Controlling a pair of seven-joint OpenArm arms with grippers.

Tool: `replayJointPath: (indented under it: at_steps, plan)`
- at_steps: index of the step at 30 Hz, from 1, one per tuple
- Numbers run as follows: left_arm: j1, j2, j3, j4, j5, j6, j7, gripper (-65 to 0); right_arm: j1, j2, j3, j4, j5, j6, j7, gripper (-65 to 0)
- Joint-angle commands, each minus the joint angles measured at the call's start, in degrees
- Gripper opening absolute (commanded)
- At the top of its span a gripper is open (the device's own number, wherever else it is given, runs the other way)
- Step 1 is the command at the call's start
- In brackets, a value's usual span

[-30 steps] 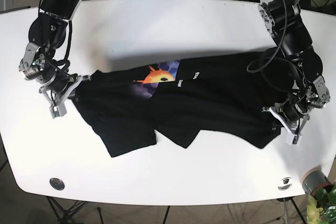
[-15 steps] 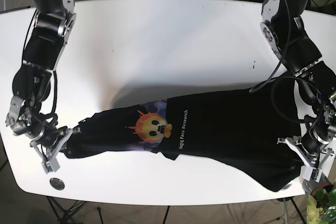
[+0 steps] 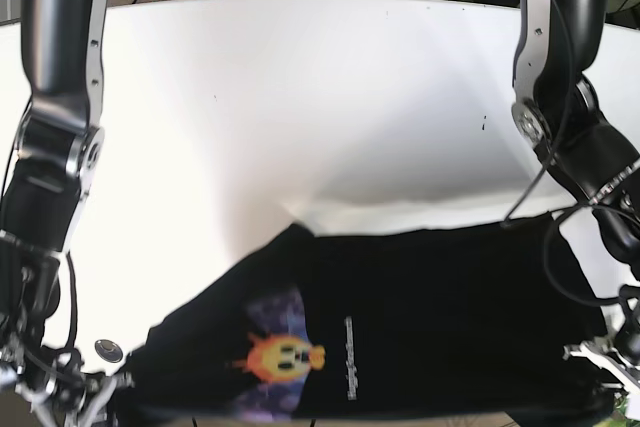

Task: Fold the T-shirt properly
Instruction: 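Lift the shirt with both grippers, swing it and lay it down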

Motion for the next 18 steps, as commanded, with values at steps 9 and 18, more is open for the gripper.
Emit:
replayJointPath:
  at_steps: [9,18]
  plan:
    - [-8.91,-4.68,-0.37,1.06,-0.80,0.51,-1.16,-65.0,12.06,1.89,-3.07,1.40,1.15,0.12,-5.14,-62.9]
    - [1.99,-4.94,-0.55,7.48,-5.20,0.42,-0.28,-65.0,-0.54,3.65,-0.61,18.98,1.24,0.21,-8.04,-62.9]
